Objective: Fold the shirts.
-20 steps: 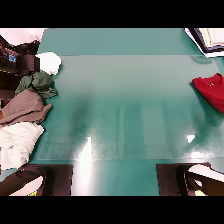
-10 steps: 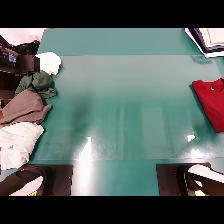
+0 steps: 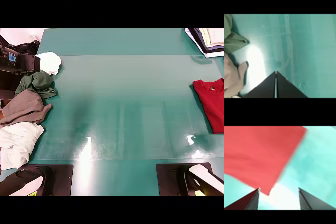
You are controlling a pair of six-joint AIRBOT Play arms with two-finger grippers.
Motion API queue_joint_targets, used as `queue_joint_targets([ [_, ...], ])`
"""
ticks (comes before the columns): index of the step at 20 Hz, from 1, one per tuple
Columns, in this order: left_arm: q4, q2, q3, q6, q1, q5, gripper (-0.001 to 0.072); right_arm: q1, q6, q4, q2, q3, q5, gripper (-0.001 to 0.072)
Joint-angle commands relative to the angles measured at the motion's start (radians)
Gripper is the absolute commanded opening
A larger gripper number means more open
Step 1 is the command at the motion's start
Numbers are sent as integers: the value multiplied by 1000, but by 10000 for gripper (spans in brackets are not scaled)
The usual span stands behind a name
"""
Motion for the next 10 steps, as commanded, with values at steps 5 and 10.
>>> queue_joint_targets([
  [5,1,0,0,3,0,39,29,355,5,170,155,1,-60,543],
  [10,1,0,0,3,0,61,29,662,6,171,237,1,-77,18],
])
